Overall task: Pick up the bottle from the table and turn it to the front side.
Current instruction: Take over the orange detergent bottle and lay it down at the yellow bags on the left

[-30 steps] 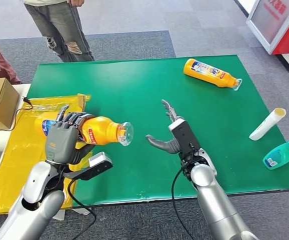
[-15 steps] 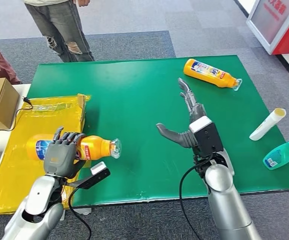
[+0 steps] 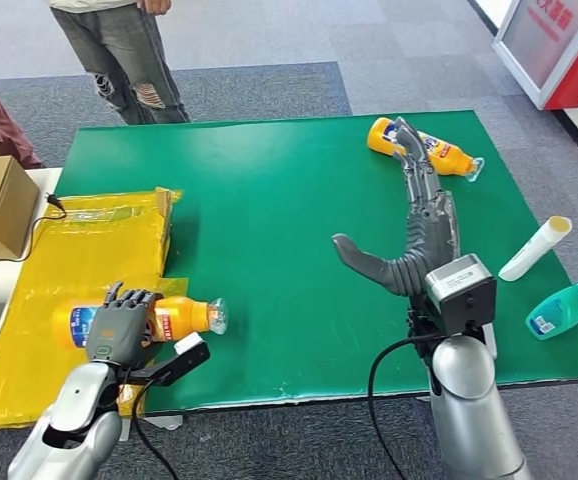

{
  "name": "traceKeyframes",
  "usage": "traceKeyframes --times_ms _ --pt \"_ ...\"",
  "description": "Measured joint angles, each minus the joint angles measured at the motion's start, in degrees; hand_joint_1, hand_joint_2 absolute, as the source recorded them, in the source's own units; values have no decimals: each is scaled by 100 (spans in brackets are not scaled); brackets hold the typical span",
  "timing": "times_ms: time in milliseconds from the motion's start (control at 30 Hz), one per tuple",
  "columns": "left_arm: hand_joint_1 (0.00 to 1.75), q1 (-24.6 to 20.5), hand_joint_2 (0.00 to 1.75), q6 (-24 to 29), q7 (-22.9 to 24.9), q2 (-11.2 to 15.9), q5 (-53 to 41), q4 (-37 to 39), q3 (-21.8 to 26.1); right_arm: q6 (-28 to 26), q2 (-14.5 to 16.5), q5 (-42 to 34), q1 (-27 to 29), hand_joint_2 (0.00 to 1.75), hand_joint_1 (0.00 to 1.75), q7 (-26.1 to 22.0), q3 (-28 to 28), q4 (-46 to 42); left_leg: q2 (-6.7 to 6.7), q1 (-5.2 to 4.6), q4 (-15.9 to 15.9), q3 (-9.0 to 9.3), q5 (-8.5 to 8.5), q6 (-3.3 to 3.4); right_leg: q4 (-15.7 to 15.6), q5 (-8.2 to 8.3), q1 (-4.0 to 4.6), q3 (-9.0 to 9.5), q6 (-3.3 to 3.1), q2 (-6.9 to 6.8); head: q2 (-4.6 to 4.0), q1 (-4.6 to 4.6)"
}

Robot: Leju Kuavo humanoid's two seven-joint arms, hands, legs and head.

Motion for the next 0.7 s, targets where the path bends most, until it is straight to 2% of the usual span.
traceKeyframes --times_ms 200,467,600,700 --pt "175 -137 175 221 0 -22 -134 406 261 -21 0 20 0 175 0 -24 1 -114 0 0 0 0 0 0 0 0 0 1 0 0 0 0" --pt "175 -331 175 263 -32 -55 -106 741 583 -43 0 22 -3 175 0 -26 4 -155 0 0 0 0 0 0 0 0 0 1 0 0 0 1" --pt "0 -469 175 309 -79 -58 -75 923 726 -43 0 31 -21 175 0 -27 22 -155 0 0 0 0 1 -1 0 1 0 1 0 0 0 1" --pt "0 -530 175 361 -89 -60 -88 1002 774 -42 0 51 -28 175 0 -28 58 -160 -1 0 0 0 2 -2 0 1 0 2 0 0 0 1"
